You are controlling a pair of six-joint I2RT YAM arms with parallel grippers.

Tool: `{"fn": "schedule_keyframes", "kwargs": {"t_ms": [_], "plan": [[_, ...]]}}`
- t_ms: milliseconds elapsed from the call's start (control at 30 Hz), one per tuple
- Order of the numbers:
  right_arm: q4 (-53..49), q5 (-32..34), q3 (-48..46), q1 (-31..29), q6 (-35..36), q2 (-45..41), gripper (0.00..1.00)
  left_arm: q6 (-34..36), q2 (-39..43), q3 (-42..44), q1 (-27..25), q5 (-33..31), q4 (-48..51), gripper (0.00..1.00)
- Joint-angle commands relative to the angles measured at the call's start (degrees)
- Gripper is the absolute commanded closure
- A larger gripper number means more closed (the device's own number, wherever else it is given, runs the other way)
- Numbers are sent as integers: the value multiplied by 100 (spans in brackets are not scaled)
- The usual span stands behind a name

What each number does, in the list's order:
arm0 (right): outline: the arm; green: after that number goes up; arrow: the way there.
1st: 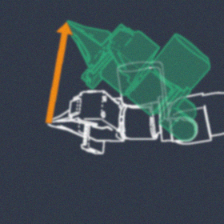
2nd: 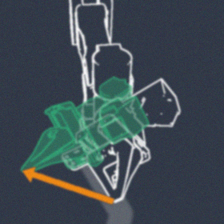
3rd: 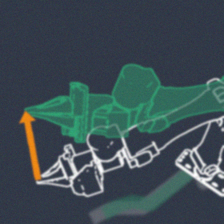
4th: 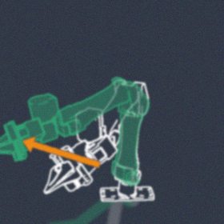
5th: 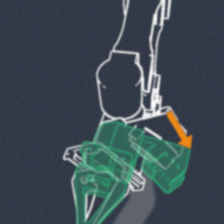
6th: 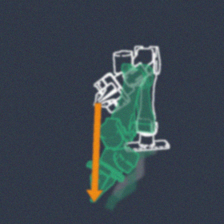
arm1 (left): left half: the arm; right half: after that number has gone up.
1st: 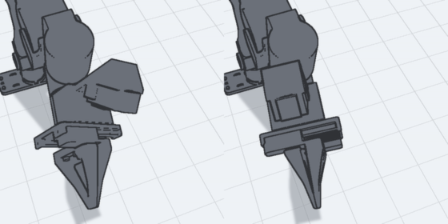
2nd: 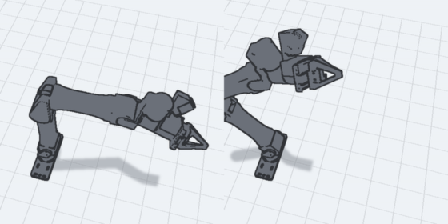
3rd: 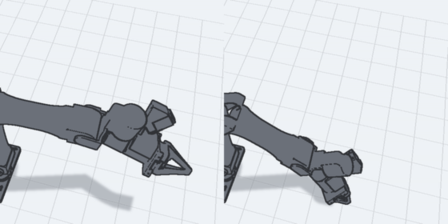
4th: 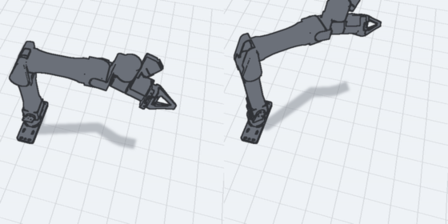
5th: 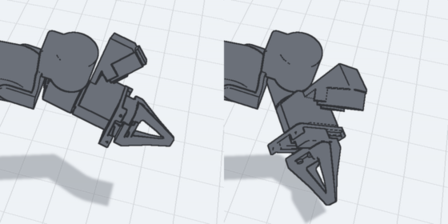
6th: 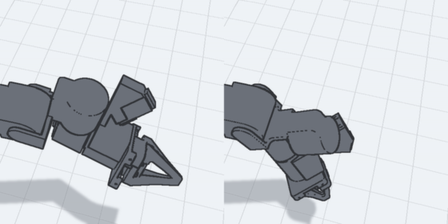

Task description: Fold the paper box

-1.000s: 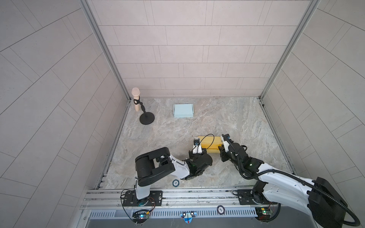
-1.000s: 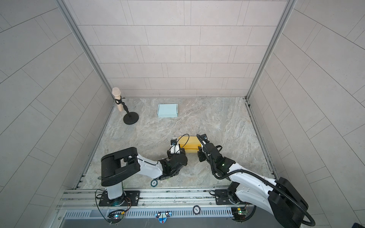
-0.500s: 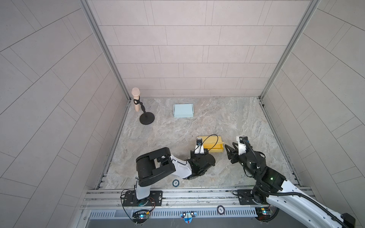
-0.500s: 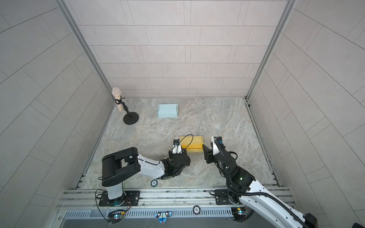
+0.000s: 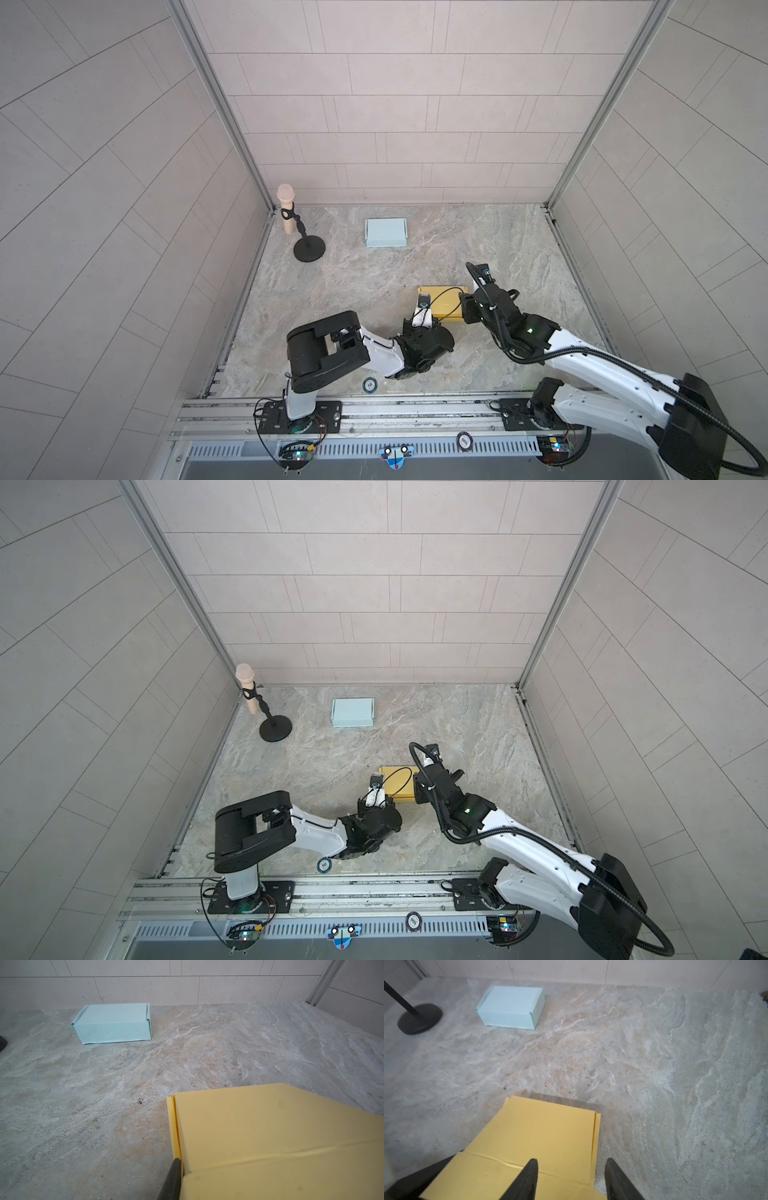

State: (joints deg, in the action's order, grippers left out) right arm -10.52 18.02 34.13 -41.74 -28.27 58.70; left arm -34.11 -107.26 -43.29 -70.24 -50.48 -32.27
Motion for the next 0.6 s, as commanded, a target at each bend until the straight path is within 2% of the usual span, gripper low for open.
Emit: {"fn": "schedule_keyframes", "kwargs": {"t_ms": [0,167,233,400,567], "plan": [[201,326,-251,-6,-228,133,46,-6,193,-7,-68,154,177,76],[584,451,-556,63,-261,402,47,-205,525,93,-178,763,390,49],[714,360,-594,130,-249,614,47,-321,705,212,-192,1098,443,35],[960,170,-666,233,-284,963,48,-708,1356,400,-194,1856,1386,10],[1111,8,-744,362,-298,1146,49,-1044,2193,924,-313,2593,1916,0]]}}
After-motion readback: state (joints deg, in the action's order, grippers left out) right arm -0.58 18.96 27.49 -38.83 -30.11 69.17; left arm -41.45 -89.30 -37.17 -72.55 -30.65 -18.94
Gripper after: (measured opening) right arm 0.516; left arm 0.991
